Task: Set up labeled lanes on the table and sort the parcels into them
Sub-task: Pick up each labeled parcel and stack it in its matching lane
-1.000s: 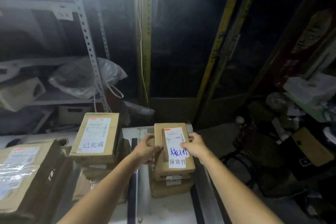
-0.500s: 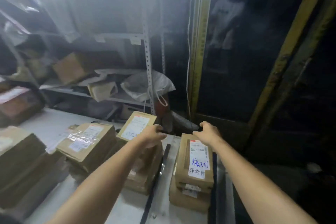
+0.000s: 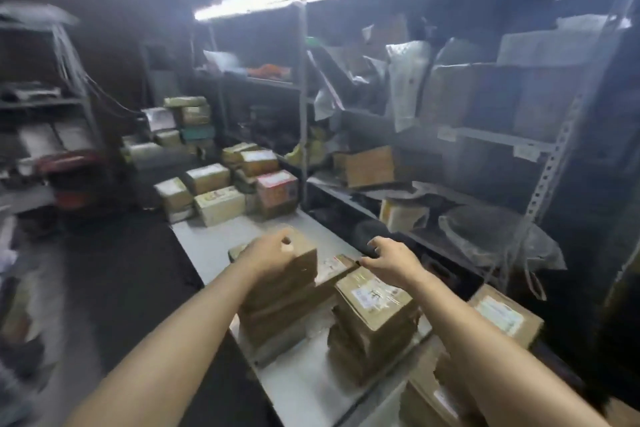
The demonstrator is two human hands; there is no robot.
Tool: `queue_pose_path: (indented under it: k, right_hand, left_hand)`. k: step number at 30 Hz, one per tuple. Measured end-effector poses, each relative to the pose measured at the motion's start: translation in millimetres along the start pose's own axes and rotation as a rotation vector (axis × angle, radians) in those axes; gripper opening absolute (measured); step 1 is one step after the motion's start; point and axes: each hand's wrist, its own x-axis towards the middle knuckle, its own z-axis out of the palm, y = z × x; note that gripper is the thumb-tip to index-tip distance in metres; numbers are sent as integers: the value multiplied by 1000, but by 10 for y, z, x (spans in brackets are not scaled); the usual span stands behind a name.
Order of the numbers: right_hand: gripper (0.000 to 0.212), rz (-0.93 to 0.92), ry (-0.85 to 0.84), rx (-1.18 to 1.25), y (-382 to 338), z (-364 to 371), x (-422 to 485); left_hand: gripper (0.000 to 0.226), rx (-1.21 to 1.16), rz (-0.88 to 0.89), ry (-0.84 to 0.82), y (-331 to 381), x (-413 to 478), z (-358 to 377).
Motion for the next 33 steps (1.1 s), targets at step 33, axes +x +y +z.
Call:
queue_pose_path:
  k: [33]
  right_hand:
    - [53,-353,-317,-32,-5495,3332,5411]
  left_hand:
    - [41,18,-537,176,-5718,3432,-2739]
